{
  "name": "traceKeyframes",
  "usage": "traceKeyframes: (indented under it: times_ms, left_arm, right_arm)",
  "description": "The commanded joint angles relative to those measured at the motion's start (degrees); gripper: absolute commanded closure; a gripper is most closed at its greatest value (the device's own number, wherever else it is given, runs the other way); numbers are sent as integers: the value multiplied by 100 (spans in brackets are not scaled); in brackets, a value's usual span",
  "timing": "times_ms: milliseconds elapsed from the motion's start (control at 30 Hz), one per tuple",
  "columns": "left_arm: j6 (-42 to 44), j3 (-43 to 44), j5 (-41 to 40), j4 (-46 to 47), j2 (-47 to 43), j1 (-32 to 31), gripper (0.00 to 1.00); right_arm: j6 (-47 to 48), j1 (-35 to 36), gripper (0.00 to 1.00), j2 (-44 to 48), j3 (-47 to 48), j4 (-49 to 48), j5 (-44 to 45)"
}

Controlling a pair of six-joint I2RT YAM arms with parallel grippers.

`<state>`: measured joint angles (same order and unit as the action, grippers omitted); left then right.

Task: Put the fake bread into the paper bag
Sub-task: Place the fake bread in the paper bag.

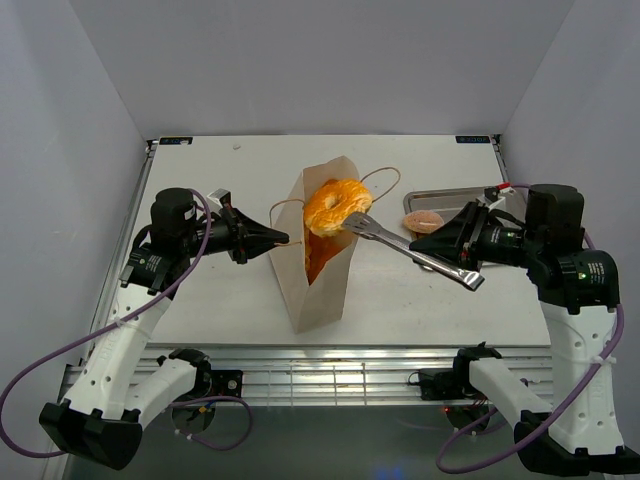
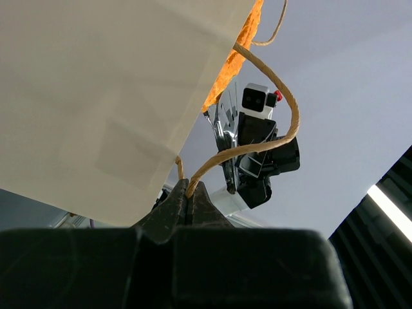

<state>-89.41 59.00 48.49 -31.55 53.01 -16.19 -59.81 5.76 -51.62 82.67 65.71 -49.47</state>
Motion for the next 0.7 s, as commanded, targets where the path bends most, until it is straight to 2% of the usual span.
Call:
traceKeyframes:
  times_ms: [0, 400, 500, 667]
  left_arm:
    - [81, 155, 90, 17, -28, 1, 100]
    - [81, 129, 82, 26, -28, 1, 100]
    - [81, 120, 90, 35, -37, 1, 100]
    - [64, 94, 73, 26, -54, 1, 100]
  right_arm:
    - [-4, 4, 60, 125, -23, -454, -387]
    - [-31, 4, 55, 178, -68, -516, -449]
    - [-118, 4, 58, 187, -15, -769, -440]
    - [-864, 4, 72, 283, -277, -1945, -203]
